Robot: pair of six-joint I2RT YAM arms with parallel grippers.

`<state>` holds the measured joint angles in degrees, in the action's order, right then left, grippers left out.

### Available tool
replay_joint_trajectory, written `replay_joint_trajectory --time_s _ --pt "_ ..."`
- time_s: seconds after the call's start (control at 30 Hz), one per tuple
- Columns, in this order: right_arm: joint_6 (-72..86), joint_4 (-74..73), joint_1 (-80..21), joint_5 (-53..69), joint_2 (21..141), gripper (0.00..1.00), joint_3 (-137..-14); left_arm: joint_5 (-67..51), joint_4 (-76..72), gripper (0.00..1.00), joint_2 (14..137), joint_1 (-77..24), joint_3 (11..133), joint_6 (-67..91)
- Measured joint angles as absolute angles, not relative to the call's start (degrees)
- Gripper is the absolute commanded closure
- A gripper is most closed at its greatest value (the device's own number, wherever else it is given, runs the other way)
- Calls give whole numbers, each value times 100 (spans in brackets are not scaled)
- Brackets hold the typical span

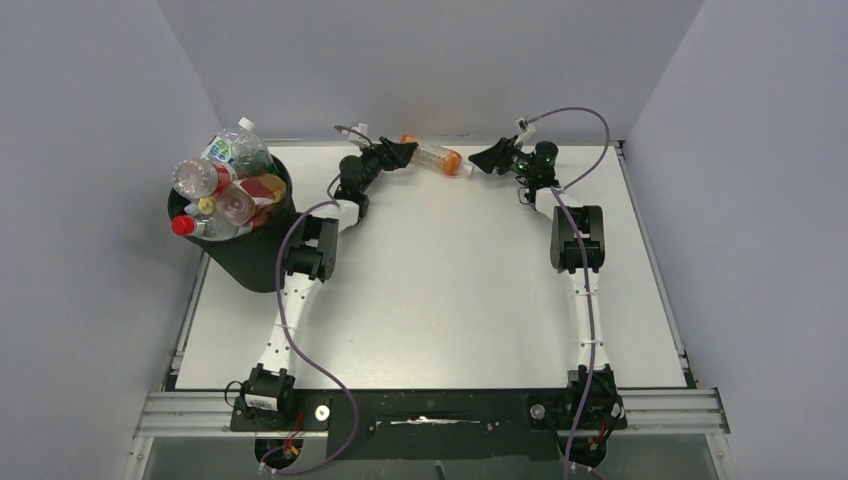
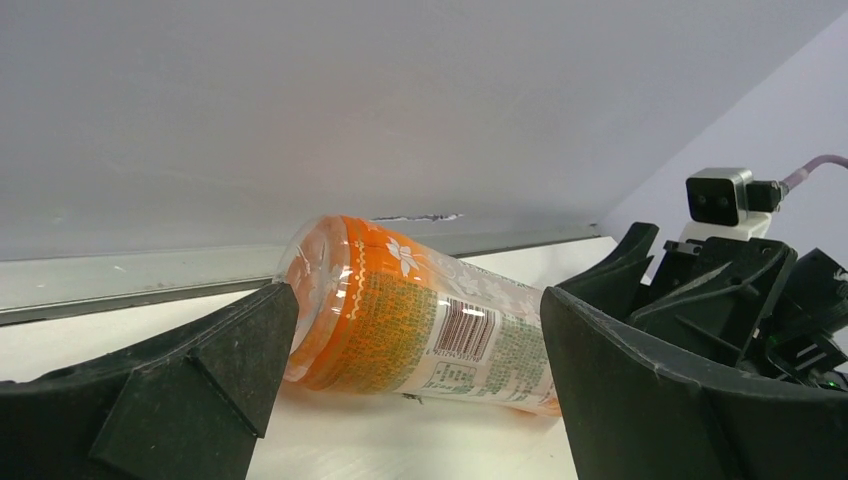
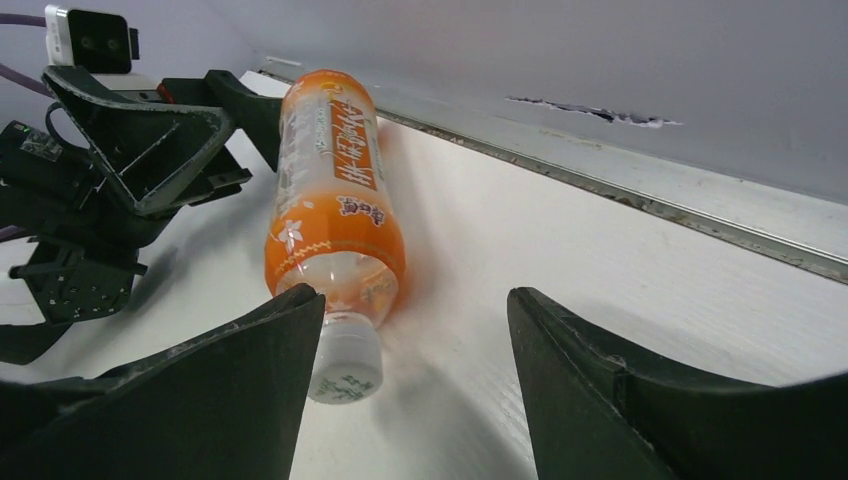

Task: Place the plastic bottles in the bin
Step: Move the plastic bottle to the center of the board.

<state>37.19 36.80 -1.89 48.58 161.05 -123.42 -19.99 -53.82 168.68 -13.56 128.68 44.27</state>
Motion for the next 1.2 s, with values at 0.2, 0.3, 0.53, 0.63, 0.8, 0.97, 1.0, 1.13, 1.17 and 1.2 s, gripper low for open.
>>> replay_joint_trajectory --time_s 0.2,0.3,0.53,0.63,0.8,0.97,1.0,1.13,1.17,1.2 --pt "3804 3955 -213 5083 16031 32 -12049 -2082 -5428 7 16807 -1492 12728 4362" --pt "3701 4139 -235 5127 15753 33 -11478 -2110 -5474 7 16722 -1533 12558 4318" --pt "3492 4108 -272 5124 15043 49 -10274 -2154 -5548 8 16247 -1619 11767 4276" --pt "3459 4099 -311 5122 15032 55 -10219 -2156 -5555 8 15987 -1675 11343 4222" --pt "3428 4066 -349 5306 14894 61 -9979 -2064 -5669 9 15511 -1691 10497 4117" --pt "3301 3975 -499 5290 14178 64 -8912 -1959 -5798 9 14921 -1695 9496 4106" --pt "3280 3962 -537 5264 14000 65 -8678 -1942 -5798 9 14787 -1699 9297 4101" --pt "3151 3839 -676 5085 13260 66 -7804 -1789 -5684 9 14228 -1785 8512 3986" --pt "3105 3778 -703 5013 13047 66 -7585 -1726 -5618 10 14059 -1828 8291 3931" --pt "3050 3695 -727 4950 12840 66 -7382 -1649 -5548 10 13872 -1881 8055 3868"
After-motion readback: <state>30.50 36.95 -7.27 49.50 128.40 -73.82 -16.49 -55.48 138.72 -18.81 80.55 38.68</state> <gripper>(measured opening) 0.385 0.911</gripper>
